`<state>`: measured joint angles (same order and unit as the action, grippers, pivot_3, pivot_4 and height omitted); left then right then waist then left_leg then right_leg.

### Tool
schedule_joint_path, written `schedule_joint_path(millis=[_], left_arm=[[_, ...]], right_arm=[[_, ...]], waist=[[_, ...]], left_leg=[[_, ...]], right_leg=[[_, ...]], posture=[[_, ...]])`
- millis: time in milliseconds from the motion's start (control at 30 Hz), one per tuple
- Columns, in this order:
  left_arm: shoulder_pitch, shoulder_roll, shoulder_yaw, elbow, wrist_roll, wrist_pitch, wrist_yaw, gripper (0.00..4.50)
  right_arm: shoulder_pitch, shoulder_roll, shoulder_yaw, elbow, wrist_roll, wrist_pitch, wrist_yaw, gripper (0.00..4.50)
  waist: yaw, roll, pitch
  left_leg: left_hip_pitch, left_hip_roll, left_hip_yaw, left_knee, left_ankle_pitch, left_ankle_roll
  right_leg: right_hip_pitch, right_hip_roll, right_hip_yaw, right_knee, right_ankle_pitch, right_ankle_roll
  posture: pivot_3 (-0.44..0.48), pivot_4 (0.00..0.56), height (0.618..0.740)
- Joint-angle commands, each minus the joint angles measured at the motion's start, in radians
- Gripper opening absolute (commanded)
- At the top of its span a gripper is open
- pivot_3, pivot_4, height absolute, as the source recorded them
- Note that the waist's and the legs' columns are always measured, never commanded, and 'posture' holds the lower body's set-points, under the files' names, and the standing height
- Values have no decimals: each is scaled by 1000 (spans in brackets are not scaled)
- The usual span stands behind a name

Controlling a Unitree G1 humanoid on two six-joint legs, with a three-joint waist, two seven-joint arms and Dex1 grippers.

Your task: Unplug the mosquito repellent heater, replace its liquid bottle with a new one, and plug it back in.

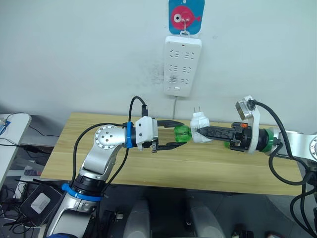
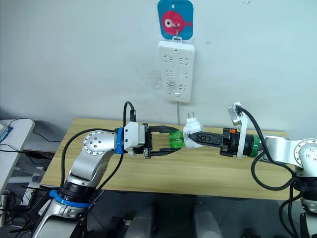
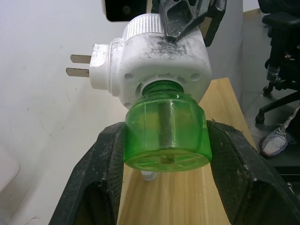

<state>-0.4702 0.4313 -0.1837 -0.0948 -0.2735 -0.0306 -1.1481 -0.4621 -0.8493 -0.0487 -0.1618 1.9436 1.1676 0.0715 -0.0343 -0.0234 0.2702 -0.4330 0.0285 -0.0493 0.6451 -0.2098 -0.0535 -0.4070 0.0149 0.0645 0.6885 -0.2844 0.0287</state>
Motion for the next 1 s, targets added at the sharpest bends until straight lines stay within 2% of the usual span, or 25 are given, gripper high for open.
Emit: schedule_joint_path(millis=[33,233,367,400,600,800,1000], left_arm=[[-48,-53,-44,-26,-18,-34,-3,2241],[-55,-60,-43,-15,-15,-37,-9,2241],[-49,-55,-41,-21,-17,-36,-14,2241],[-49,-54,-41,-20,-17,-37,-15,2241],[-59,-52,-34,-3,-12,-41,1,2241],[-76,-53,-28,17,-13,-42,19,2241],[-71,-40,-18,20,-20,-47,18,2241]], right_arm=[[-9,16,10,-93,29,0,35,2959],[19,15,13,-113,29,-2,50,2959],[22,16,10,-104,29,4,75,4329],[23,9,11,-104,29,8,81,4467],[23,-62,30,-152,22,40,122,4467],[54,-102,31,-247,-97,79,250,4467],[151,-163,-9,-312,-340,66,458,4467]], waist=[[0,0,0],[-1,0,0],[0,0,0],[0,0,0],[0,0,0],[1,0,0],[2,0,0]], left_leg=[[0,0,0,0,0,0],[0,0,0,0,0,0],[0,0,0,0,0,0],[0,0,0,0,0,0],[0,0,0,0,0,0],[0,0,-1,0,0,0],[0,0,-1,0,0,0]], right_leg=[[0,0,0,0,0,0],[0,0,0,0,0,0],[0,0,0,0,0,0],[0,0,0,0,0,0],[0,0,0,0,0,0],[0,1,-1,-1,-1,1],[0,0,-1,-1,-2,4]], posture=[[-35,234,740],[-36,234,740],[-36,234,740],[-36,235,740],[-34,235,740],[-29,232,740],[-28,231,740]])
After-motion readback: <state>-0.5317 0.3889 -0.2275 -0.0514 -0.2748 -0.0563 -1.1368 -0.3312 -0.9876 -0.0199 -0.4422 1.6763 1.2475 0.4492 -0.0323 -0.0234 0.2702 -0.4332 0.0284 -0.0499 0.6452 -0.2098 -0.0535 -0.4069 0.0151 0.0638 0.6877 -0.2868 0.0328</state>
